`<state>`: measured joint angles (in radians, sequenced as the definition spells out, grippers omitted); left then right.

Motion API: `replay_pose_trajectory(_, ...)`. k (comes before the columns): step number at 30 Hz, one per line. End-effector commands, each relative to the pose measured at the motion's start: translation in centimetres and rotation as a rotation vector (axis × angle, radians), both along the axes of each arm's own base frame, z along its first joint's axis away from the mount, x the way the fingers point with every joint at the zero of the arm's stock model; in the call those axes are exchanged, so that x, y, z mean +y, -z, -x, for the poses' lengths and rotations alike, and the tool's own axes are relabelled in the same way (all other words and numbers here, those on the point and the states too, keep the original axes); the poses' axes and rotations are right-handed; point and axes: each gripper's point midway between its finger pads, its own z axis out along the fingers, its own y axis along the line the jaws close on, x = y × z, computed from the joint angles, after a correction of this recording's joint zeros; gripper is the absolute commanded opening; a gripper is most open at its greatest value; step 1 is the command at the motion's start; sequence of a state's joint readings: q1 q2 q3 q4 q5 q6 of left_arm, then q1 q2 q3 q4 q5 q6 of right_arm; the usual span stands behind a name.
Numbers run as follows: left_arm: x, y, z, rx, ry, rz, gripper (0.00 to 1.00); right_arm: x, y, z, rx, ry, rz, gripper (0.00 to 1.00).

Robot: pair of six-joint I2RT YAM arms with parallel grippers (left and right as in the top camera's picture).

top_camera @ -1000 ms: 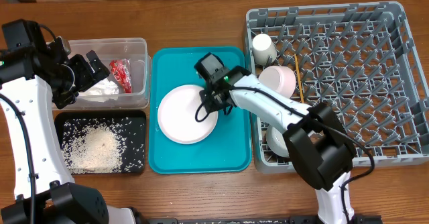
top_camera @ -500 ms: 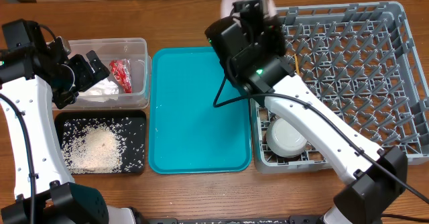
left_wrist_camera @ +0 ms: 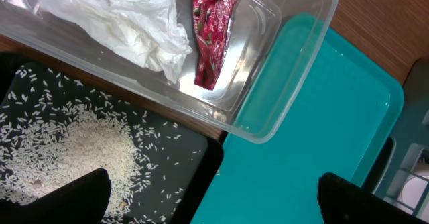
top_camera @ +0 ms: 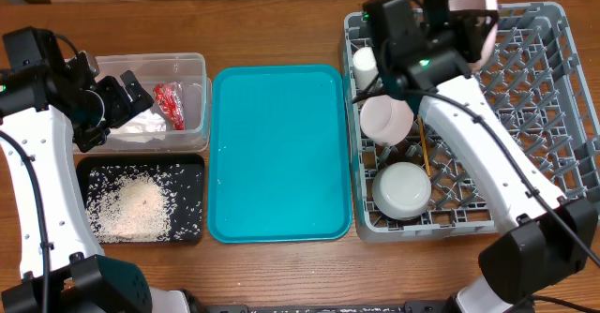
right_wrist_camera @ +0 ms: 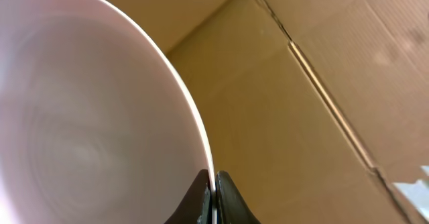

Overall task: Sort waste into correct bins and load items into the dishwasher
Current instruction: 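Lift the white plate and carry it upright into the dish rack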

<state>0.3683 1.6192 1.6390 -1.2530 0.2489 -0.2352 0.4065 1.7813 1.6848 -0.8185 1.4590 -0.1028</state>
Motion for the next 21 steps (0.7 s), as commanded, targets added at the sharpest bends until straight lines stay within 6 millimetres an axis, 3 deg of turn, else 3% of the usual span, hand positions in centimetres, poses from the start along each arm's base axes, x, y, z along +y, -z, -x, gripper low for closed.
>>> replay_pose_trajectory(1, -0.1, -1.0, -0.1, -0.028, 0.013, -0.020, 1.00, -0.1, 0.3, -0.1, 0.021, -0.027, -0.042, 0.04)
replay_pose_trajectory(9, -0.1, -1.0, -0.1, -0.028, 0.013, -0.020, 1.00, 0.4, 2.8, -0.1, 0.064, -0.075, -0.152, 0.04)
replay_pose_trajectory(21, -0.1, -1.0, -0.1, -0.028, 0.013, -0.020, 1.00, 0.0, 5.5, 1.1, 0.141, -0.055, -0.149, 0.04)
